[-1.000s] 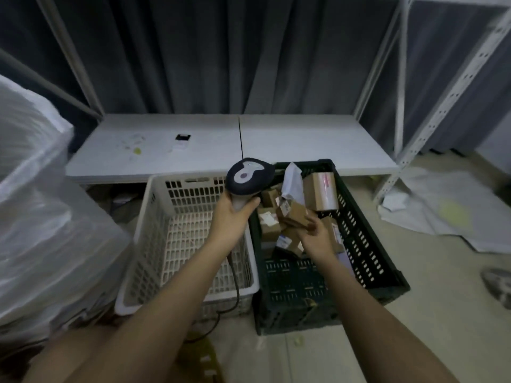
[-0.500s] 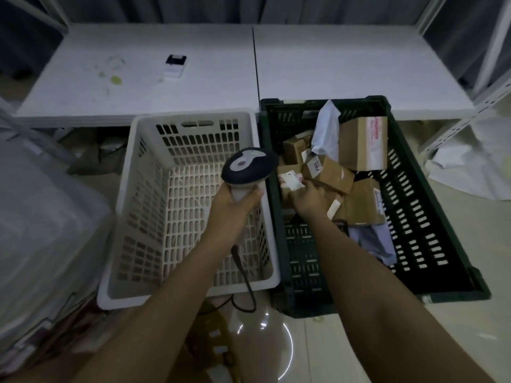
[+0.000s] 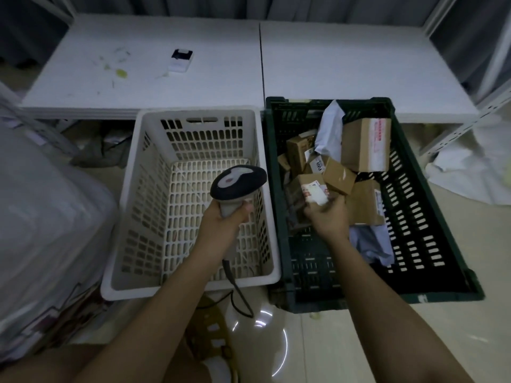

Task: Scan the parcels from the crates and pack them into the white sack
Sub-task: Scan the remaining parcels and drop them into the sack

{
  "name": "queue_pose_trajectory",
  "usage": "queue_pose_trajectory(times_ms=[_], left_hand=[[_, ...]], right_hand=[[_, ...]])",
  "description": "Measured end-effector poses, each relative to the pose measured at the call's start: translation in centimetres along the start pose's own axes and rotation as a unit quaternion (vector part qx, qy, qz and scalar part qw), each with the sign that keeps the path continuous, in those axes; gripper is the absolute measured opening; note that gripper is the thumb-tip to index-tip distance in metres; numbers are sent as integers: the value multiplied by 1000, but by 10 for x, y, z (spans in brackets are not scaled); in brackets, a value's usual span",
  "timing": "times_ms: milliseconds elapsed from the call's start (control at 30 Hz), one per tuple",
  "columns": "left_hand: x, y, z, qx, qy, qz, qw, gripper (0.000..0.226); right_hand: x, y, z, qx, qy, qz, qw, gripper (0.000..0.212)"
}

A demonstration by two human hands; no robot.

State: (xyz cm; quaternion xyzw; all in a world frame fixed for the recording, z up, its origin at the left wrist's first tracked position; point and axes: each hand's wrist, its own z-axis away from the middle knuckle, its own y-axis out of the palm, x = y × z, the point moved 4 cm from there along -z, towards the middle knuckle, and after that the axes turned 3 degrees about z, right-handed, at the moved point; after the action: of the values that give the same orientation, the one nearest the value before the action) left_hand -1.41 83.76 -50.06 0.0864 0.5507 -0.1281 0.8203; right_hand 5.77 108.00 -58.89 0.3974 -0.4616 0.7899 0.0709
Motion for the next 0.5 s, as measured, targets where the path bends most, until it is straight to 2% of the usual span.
queue_pose_trajectory(times_ms=[100,267,333,433,500], left_hand=[[-6,3,15,-6,11,11,1000,34],[-23,4,49,-21,34,12,999,21],[-33,5,60,-14,49,12,999,20],[-47,2,86,-21,84,15,996,21],[-50,-2,102,-33,101,15,994,26]], right_hand=[[2,-44,31,-27,-37,-41,998,63],[26,-107,89,-85,-172,-95,977,63],[37,-123,106,-98,-231,-107,962,71],[44,-131,142,-42,-336,-20,941,87],[36,-118,168,9,-388,86,918,85]])
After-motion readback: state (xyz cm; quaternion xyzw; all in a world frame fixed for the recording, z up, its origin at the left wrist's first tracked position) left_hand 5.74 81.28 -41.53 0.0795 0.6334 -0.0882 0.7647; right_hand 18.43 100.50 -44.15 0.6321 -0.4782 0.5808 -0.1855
